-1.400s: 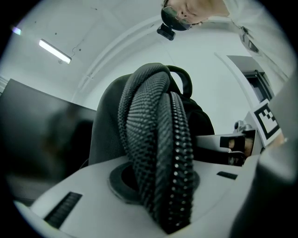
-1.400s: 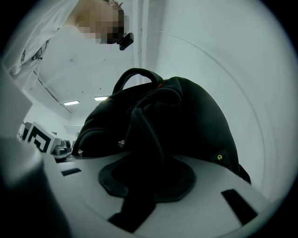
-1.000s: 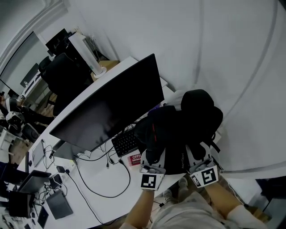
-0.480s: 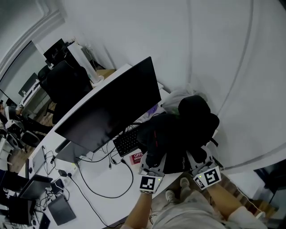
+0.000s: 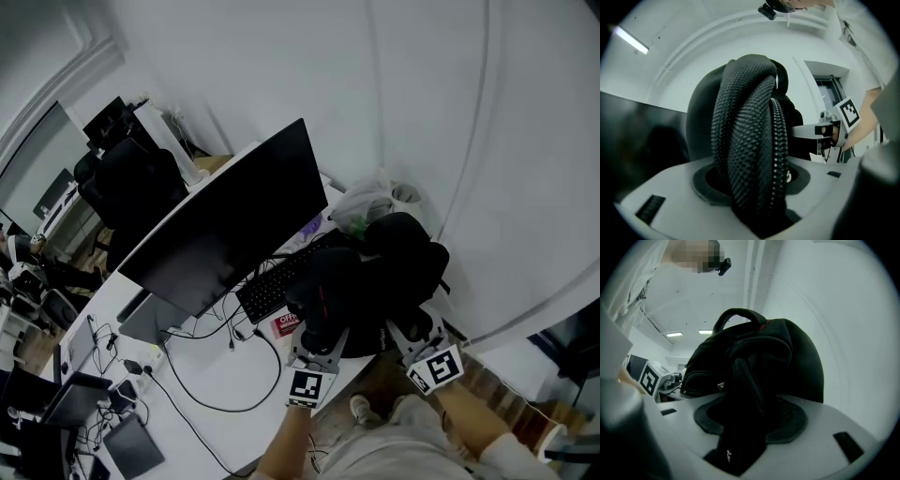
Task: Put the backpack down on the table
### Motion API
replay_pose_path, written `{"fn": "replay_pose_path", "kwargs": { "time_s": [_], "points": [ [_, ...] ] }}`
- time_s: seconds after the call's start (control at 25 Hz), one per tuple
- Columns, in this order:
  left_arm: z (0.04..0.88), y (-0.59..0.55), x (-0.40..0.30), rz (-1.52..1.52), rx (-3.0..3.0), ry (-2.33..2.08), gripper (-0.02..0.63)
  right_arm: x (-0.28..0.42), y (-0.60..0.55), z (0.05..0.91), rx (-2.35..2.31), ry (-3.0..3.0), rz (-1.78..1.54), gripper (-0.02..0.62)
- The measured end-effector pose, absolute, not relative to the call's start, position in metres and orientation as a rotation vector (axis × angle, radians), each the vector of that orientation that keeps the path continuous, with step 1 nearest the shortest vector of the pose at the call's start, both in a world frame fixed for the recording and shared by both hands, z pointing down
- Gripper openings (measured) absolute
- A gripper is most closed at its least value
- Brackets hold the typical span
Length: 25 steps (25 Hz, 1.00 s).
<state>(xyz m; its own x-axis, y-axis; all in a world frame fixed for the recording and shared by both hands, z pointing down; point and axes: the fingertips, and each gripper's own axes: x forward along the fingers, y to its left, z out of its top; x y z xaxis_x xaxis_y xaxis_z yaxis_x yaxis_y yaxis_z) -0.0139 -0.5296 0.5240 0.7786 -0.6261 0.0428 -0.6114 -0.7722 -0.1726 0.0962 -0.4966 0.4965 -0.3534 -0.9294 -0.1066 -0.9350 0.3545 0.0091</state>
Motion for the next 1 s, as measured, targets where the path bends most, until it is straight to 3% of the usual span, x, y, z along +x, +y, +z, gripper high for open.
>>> {"fn": "replay_pose_path", "kwargs": {
  "time_s": [0.4,0.6,0.72,0.88,1.0],
  "points": [
    [0.527,-0.493,-0.037,-0.229,-2.715,1.046,0.278,0.113,-0.45,0.507,-1.759,2.508,0.097,0.195],
    [0.51,-0.454,-0.079,-0.045,-2.721,1.309,0.273,0.13,-0.394,0.499,-1.755,2.45,0.075,0.195],
    [0.499,-0.421,-0.102,0.074,-2.693,1.478,0.163,0.141,-0.351,0.495,-1.75,2.435,0.082,0.176],
    [0.49,-0.363,-0.112,0.175,-2.695,1.577,0.041,0.157,-0.289,0.489,-1.77,2.413,0.083,0.087],
    [0.483,-0.312,-0.104,0.107,-2.682,1.561,0.008,0.165,-0.244,0.488,-1.785,2.412,0.076,0.052]
  ]
}}
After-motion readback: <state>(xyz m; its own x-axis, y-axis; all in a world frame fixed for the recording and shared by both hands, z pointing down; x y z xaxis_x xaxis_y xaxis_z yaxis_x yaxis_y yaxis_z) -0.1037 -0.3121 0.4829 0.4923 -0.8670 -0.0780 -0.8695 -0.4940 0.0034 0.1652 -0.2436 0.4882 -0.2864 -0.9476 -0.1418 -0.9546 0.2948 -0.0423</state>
